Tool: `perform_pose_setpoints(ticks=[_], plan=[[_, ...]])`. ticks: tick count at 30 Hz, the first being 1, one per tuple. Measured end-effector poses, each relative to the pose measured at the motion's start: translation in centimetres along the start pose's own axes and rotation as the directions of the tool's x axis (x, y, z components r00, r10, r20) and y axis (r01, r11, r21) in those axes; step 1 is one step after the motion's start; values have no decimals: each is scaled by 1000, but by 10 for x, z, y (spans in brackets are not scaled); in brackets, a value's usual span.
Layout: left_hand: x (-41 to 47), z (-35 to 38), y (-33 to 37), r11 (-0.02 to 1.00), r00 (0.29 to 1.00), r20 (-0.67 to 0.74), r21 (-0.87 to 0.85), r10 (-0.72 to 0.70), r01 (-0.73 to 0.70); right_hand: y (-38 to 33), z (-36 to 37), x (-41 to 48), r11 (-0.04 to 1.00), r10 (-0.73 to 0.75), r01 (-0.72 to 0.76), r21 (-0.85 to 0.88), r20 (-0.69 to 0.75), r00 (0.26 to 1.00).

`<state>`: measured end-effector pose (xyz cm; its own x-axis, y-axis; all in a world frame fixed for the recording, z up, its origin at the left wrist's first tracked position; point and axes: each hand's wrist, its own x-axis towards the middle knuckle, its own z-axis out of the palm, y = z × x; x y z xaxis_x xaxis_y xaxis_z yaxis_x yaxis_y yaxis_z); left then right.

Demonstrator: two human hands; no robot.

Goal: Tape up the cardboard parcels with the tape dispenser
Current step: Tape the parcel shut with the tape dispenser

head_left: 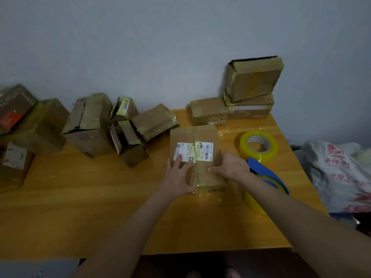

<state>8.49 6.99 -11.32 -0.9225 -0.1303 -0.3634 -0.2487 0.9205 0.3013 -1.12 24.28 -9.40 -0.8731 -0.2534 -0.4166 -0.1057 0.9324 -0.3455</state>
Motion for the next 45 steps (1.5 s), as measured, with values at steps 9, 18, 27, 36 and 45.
perform_pose_setpoints(ticks=[9,18,27,36,45], plan=[[1,10,37,943,993,14,311,118,-117,72,-40,-14,970,154,-160,-181,-46,987],[0,11,28,946,999,-6,323,38,-34,126,-21,-14,969,236,-229,-93,73,969],[-5,10,19,941,999,14,336,30,-33,108,-33,-10,985,142,-155,69,161,977],[-11,-19,24,988,997,-78,-152,18,-30,87,-69,-10,927,1,-84,367,220,975],[-6,-73,45,267,952,171,-934,-255,239,23,-120,-27,866,-351,271,420,123,928]])
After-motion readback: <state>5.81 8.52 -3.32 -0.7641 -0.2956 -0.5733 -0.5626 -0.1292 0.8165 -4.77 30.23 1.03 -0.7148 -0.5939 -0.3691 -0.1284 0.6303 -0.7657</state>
